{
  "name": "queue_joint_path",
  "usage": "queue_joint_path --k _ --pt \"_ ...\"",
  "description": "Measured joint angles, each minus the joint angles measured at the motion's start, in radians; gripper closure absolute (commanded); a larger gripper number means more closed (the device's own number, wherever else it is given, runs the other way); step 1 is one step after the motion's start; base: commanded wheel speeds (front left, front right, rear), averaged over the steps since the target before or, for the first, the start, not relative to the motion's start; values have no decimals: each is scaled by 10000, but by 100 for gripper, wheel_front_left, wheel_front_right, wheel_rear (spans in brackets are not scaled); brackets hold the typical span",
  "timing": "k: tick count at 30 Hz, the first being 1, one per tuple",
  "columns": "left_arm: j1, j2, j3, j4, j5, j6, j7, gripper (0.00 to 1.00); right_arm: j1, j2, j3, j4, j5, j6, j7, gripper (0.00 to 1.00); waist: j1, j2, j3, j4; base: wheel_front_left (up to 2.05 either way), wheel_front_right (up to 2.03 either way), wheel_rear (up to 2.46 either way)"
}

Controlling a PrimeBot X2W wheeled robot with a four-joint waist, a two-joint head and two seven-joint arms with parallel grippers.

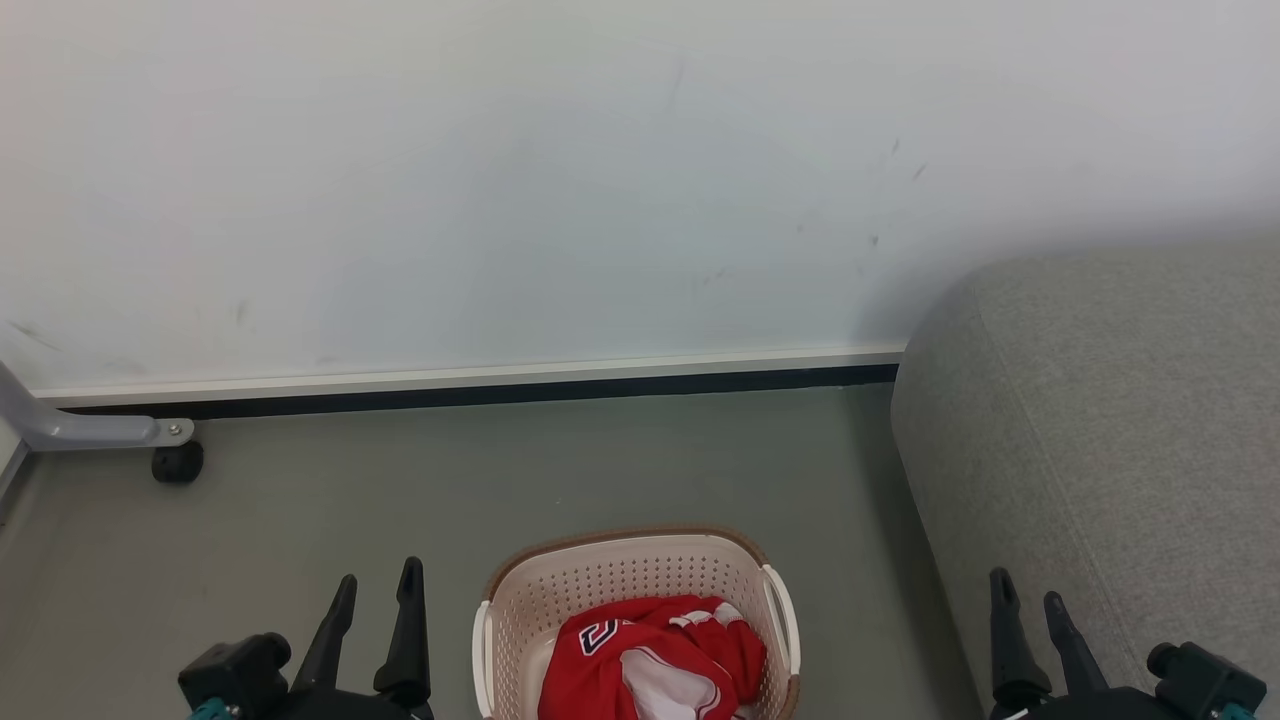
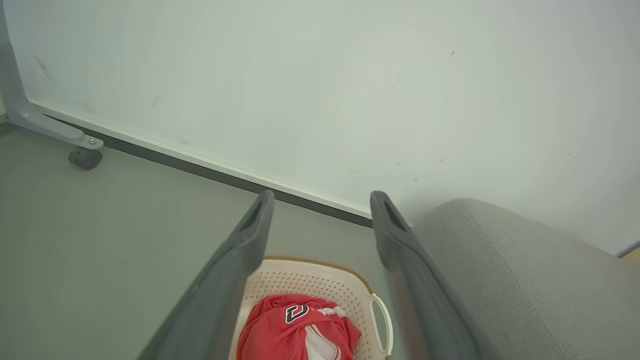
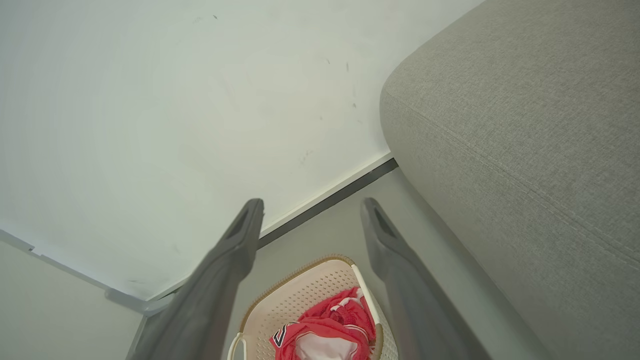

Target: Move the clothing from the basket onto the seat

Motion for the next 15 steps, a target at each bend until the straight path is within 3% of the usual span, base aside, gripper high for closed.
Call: queue_joint_path --k 15 --pt "261 50 -240 -17 2104 370 -518 0 242 -54 537 -224 -2034 -324 -512 0 0 0 -147 41 0 0 0"
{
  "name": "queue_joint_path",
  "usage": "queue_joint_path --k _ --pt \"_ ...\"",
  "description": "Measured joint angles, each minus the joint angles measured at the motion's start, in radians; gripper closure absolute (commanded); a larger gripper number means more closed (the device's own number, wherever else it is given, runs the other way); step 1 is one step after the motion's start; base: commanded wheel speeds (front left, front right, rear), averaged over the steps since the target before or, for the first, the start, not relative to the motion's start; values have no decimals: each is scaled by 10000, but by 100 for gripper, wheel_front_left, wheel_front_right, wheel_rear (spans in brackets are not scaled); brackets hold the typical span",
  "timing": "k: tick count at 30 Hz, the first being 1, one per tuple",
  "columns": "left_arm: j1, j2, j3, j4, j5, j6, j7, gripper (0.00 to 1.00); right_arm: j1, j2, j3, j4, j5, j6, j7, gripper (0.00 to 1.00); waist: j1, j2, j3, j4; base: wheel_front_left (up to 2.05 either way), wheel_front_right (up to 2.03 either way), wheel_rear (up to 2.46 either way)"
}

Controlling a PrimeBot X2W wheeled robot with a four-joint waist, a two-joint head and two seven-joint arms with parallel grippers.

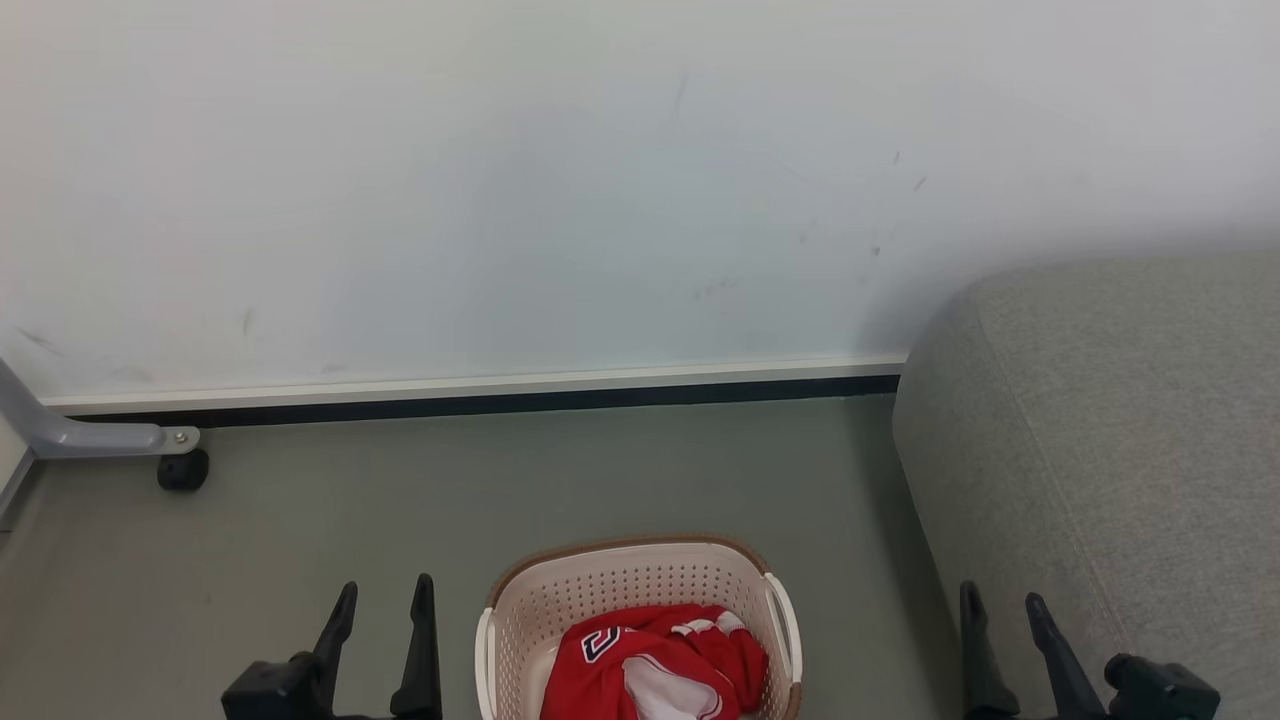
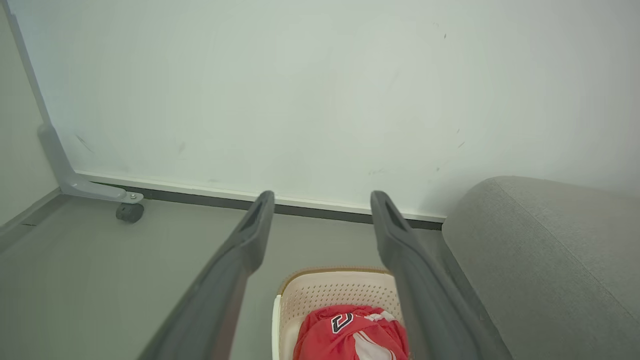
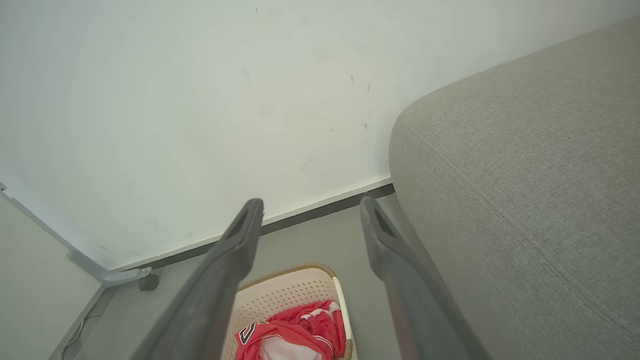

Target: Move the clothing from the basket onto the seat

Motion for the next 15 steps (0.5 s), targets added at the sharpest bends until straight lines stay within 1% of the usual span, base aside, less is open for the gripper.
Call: queue_joint_path --k 15 --pt "349 -19 -148 -100 1724 353 -560 0 292 -84 600 -219 -2025 -384 -552 0 0 1 -131 59 0 0 0"
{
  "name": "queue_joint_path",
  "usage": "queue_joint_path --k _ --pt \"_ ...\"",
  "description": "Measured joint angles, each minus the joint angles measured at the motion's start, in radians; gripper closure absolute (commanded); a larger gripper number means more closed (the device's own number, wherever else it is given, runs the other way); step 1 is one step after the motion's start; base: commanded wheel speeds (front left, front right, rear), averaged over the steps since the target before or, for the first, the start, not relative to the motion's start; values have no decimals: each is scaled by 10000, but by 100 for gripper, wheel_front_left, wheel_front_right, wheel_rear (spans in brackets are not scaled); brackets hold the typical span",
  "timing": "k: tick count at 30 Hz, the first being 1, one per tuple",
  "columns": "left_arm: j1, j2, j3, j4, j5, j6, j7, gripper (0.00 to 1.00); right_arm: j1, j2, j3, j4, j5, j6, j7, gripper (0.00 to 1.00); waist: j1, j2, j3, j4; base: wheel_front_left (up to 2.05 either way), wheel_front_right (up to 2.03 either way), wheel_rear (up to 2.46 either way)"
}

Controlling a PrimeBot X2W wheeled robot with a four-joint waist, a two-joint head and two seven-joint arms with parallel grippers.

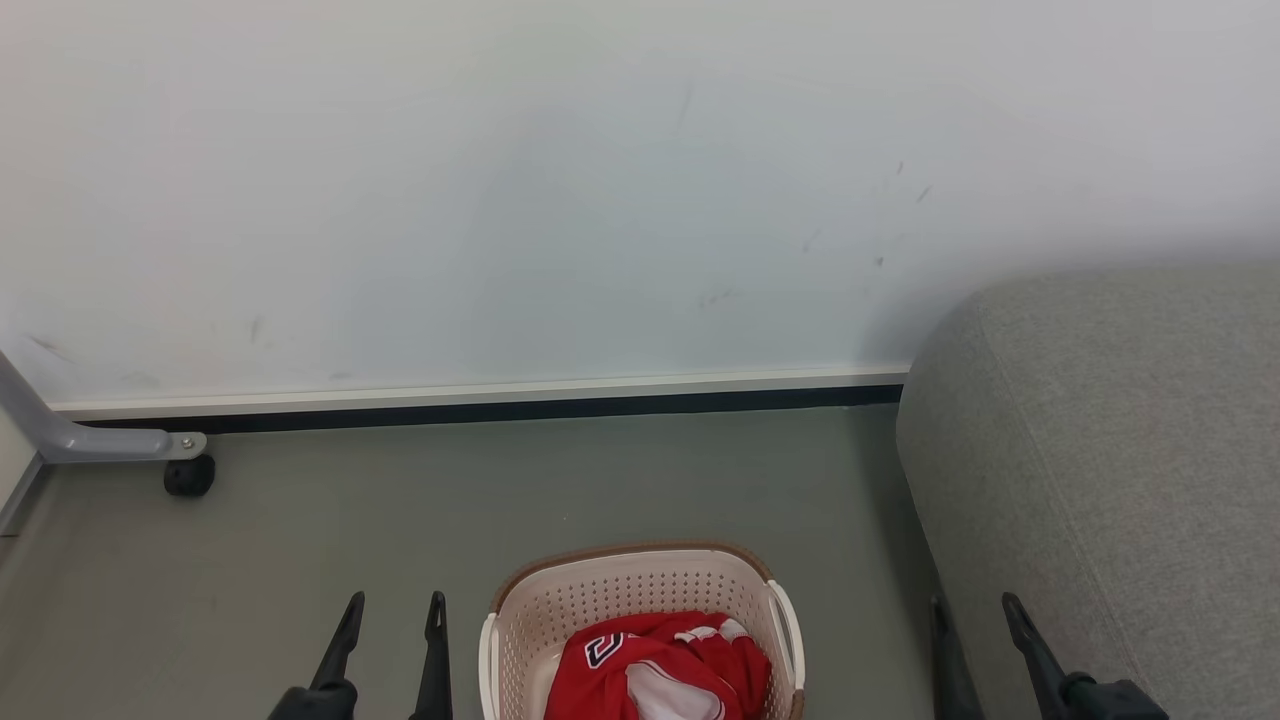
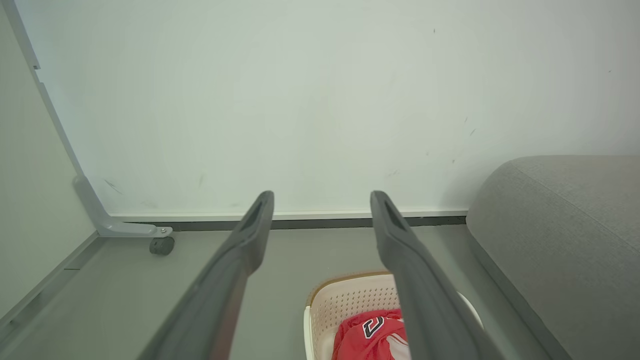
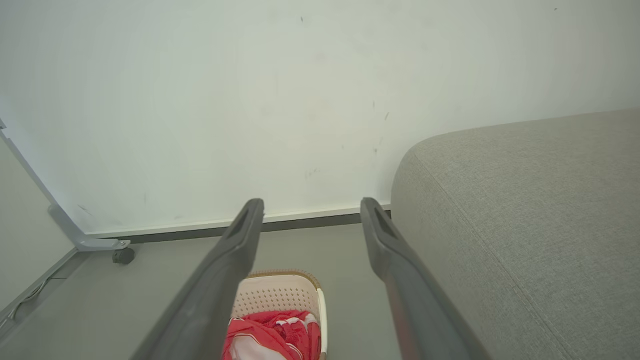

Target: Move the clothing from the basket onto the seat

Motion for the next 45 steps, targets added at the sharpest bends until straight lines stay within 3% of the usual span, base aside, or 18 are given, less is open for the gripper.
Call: queue_joint_path --k 7,45 --pt "17 10 -167 -12 660 48 -201 0 34 -61 209 -109 -790 -98 -174 0 0 0 -42 8 0 0 0" --pt "30 50 -142 88 811 -190 -201 0 167 -77 150 -366 -775 -94 -176 0 0 0 336 -53 0 0 0"
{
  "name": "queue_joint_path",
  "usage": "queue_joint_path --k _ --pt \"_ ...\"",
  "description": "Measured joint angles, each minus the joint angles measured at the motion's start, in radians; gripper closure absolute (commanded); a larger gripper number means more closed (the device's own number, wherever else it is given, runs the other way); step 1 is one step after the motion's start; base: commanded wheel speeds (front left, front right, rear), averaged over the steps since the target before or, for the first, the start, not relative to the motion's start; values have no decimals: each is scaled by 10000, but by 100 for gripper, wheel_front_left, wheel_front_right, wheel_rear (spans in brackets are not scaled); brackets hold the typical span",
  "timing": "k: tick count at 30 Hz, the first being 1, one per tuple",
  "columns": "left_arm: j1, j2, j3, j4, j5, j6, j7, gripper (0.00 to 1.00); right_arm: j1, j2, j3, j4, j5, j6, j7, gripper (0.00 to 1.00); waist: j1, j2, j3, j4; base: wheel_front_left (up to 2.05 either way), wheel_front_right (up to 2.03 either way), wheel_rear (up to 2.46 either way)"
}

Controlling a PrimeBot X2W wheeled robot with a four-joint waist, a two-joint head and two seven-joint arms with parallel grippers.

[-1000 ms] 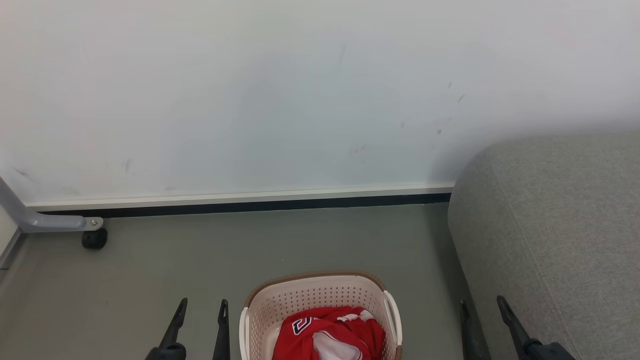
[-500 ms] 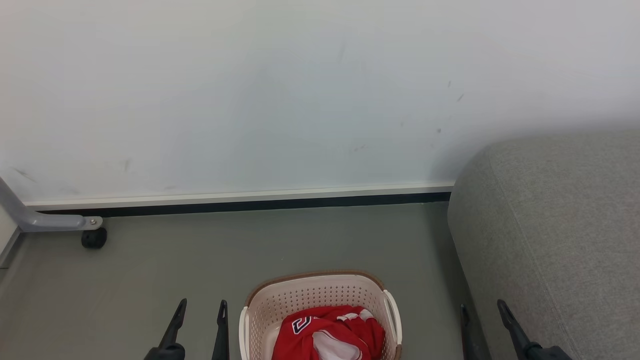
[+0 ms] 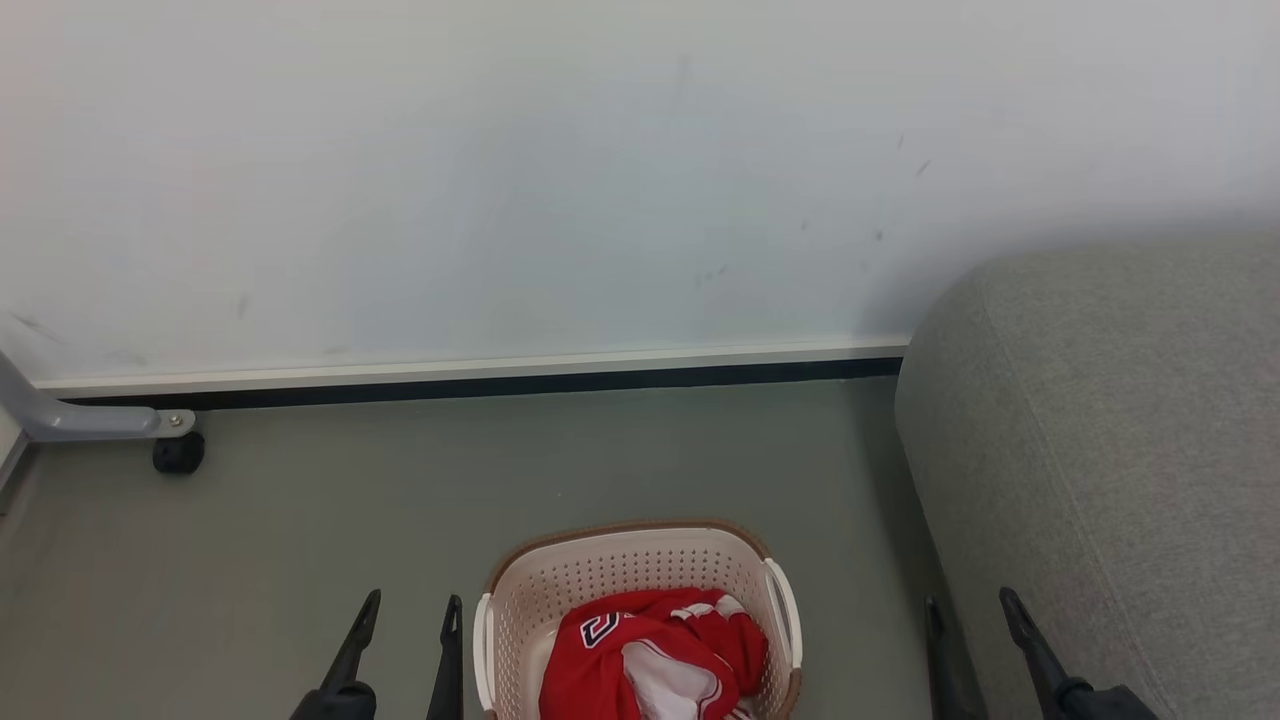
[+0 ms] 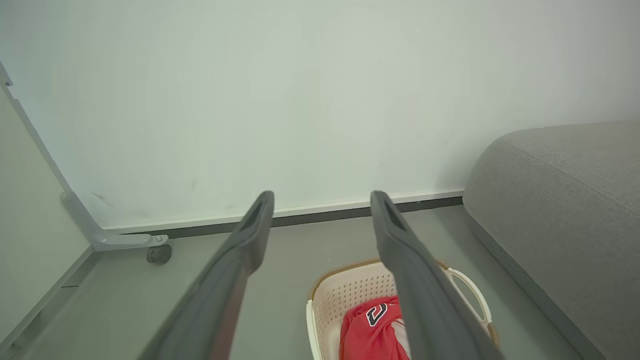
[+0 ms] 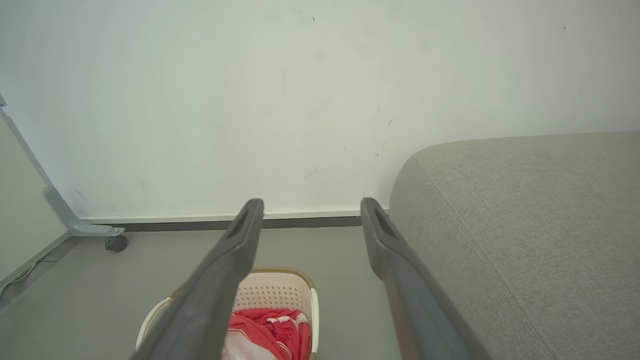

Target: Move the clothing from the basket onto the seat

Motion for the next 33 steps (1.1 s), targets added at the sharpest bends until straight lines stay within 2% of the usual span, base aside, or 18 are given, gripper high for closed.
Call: queue_joint_path --k 13,19,33 --pt "-1593 201 -407 217 303 -391 44 0 -988 4 -198 -685 -27 0 0 0 3 1 1388 -193 0 0 0" --pt "-2570 173 -798 849 640 -732 370 0 -1601 27 -274 -974 -107 0 -2 0 3 1 2211 -421 0 0 0" --pt "-4279 63 -1540 2533 1327 -1179 941 0 -3149 174 -441 -1379 -173 0 -73 0 3 2 4199 -1261 0 0 0"
